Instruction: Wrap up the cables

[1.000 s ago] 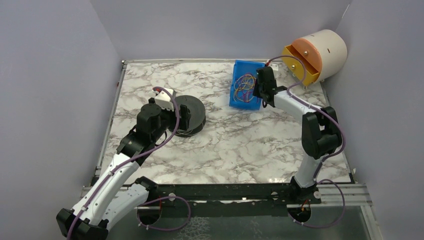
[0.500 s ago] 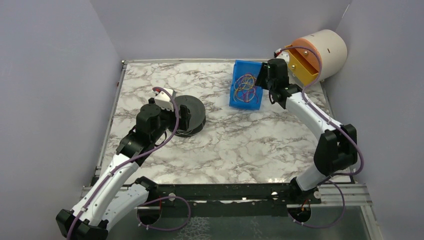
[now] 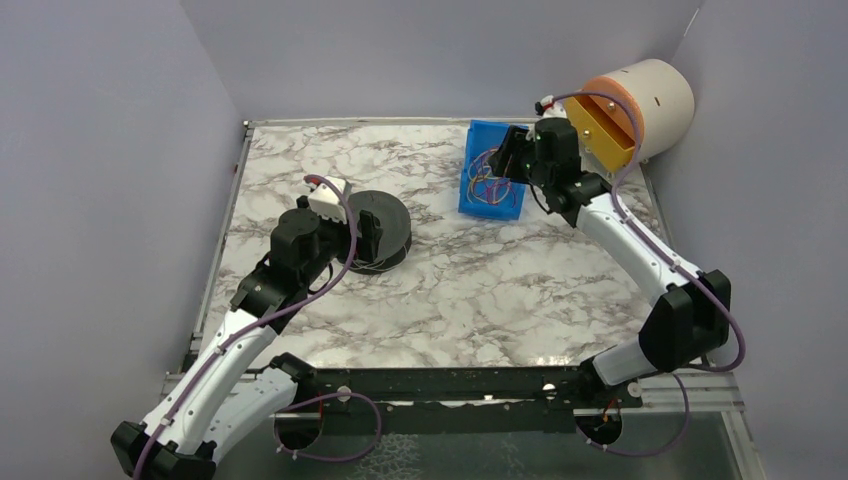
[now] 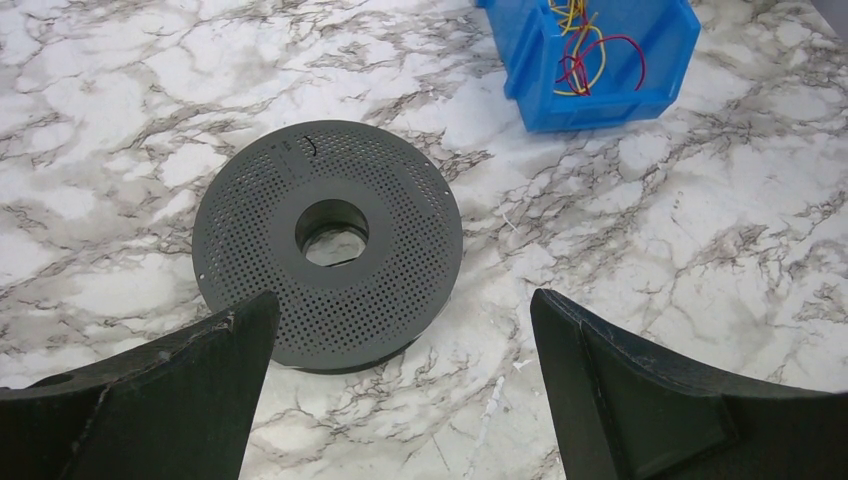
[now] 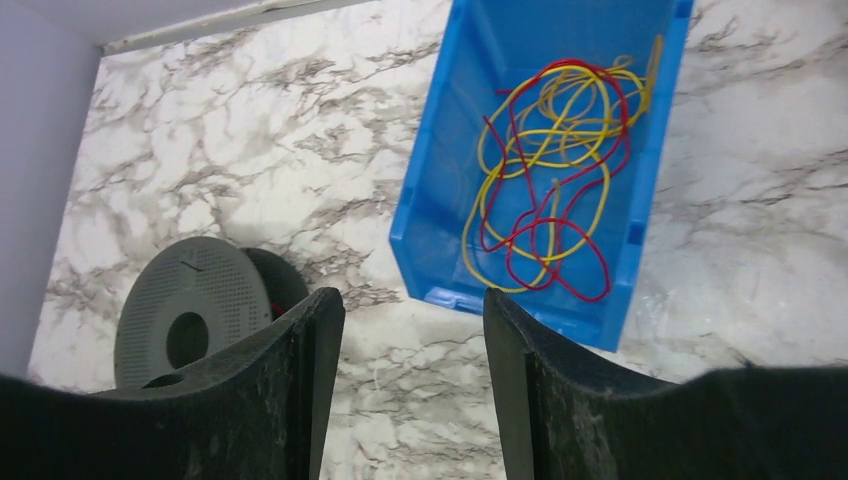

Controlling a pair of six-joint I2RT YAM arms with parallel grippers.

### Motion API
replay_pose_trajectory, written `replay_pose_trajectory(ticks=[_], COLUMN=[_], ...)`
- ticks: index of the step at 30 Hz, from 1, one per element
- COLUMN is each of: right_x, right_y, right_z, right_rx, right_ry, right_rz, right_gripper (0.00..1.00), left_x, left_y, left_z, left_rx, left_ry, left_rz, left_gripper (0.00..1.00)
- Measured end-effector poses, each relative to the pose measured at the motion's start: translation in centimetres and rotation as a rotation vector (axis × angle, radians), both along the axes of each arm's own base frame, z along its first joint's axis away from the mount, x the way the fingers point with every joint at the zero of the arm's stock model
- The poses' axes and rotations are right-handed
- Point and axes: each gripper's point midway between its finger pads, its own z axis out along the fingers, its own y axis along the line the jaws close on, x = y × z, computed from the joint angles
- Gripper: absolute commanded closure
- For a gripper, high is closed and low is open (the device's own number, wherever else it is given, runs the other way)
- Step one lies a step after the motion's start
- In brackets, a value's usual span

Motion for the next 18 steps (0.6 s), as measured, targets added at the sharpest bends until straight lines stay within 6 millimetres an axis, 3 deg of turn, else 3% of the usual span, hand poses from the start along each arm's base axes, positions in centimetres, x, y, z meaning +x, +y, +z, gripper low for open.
replay_pose_trajectory(ticks=[6, 12, 18], right_x=[0.5, 3.4, 6.7], right_y=[1.5, 1.1, 1.1], right_z=[-1.5, -5.2, -7.3], right_rx=[0.039, 0.029, 0.025], right_ry=[0.036, 0.098, 0.113], right_rz=[-0.039, -0.162, -0.266], right_gripper=[0.41, 0.41, 0.44], left_x=[-0.1, -0.3, -0.4], left_y=[0.0, 0.1, 0.2], left_z=[0.2, 0.6, 1.0], left_rx=[-0.003, -0.011, -0.019], left_ry=[-0.005, -0.019, -0.029], left_rz=[-0.001, -0.001, 0.0], left_gripper=[0.01, 0.01, 0.01])
